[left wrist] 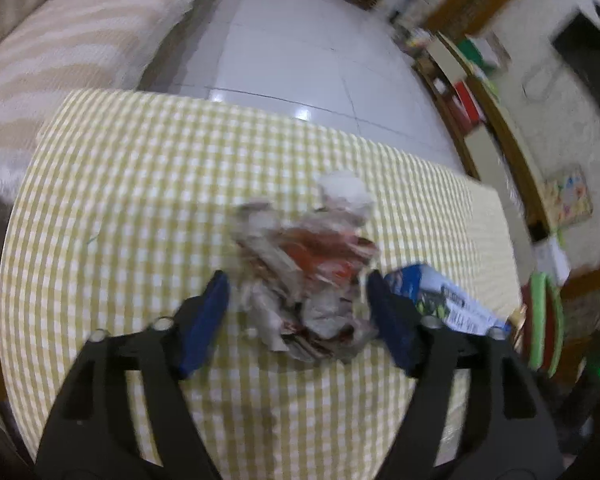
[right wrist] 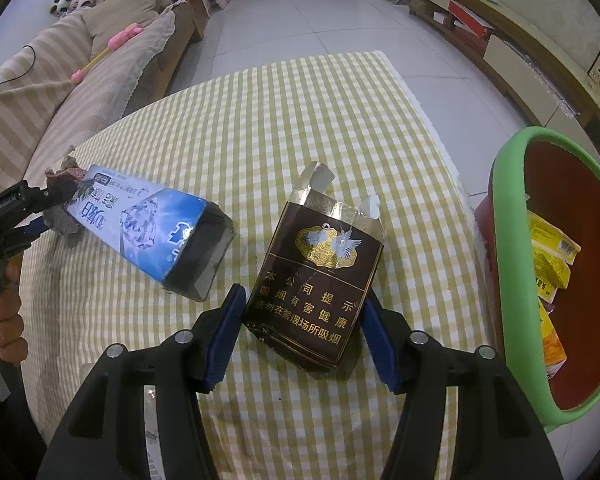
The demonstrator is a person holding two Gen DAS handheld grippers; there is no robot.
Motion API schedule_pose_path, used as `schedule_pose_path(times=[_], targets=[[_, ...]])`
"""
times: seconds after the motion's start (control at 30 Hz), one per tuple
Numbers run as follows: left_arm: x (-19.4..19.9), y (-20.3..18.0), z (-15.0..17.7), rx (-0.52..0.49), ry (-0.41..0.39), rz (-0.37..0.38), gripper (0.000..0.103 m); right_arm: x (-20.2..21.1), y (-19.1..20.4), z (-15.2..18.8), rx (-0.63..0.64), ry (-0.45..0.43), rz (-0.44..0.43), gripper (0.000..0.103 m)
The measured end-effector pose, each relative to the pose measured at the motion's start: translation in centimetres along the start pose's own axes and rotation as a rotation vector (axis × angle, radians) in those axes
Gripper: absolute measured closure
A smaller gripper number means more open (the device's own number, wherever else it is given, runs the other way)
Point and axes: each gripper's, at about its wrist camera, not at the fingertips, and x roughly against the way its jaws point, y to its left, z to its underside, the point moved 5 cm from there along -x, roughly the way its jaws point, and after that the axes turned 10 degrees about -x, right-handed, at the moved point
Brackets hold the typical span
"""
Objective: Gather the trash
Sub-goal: 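Grasp the crumpled paper with the left tool while the right tool grasps the brown cigarette pack, then carry the crumpled paper and cigarette pack over the green bin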
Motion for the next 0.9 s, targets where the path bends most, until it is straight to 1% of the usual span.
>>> schedule_pose_path(times=[0.07,0.1,0.13,0.17,0.2,0.23,0.27,0.33,0.43,0.53,0.73,0.9], targets=[[-0.4,-0.8,0.2,-0.069,-0.004,-0.045,0.027,0.1,0.0,0.0,0.001,0.001,-0.003,0.047],[-0.4,-0.8,0.2,-0.075,-0.007,-0.063,0.035,0.1,0.0,-0.1,-0.003,0.001,-0.006,0.047],[-0.4,-0.6,0.3,-0.077,-0.011,-0.084,0.046,0.2,-0.1,-0.1,-0.004,0.000,-0.007,0.047],[-0.3,-0.2,0.4,-0.068,-0.012,-0.096,0.052,0.3,-0.2,-0.1,-0.005,-0.003,-0.007,0.047],[-0.2,0.2,0.4,-0.050,-0.013,-0.089,0.060,0.4,-0.2,-0.2,-0.006,-0.004,-0.009,0.048],[0.0,0.6,0.5,-0.027,-0.012,-0.059,0.064,0.5,-0.3,-0.2,-0.005,-0.006,-0.012,0.048],[0.2,0.9,0.6,-0.011,-0.012,-0.046,0.064,0.7,-0.3,-0.2,-0.005,-0.008,-0.014,0.048],[0.5,1.1,1.0,-0.013,-0.013,-0.052,0.066,1.0,-0.3,-0.2,-0.005,-0.012,-0.022,0.048],[1.4,1.3,2.1,-0.012,-0.012,-0.056,0.067,1.7,-0.1,-0.2,0.007,-0.022,-0.036,0.048],[2.5,0.9,3.3,-0.035,-0.015,-0.076,0.067,2.6,-0.1,-0.1,0.016,-0.031,-0.048,0.048],[5.7,0.6,6.4,-0.060,-0.030,-0.092,0.067,4.7,-0.2,0.7,0.040,-0.043,-0.073,0.048],[8.3,-0.4,8.5,-0.074,-0.048,-0.095,0.067,7.1,-0.4,1.7,0.066,-0.061,-0.100,0.048]])
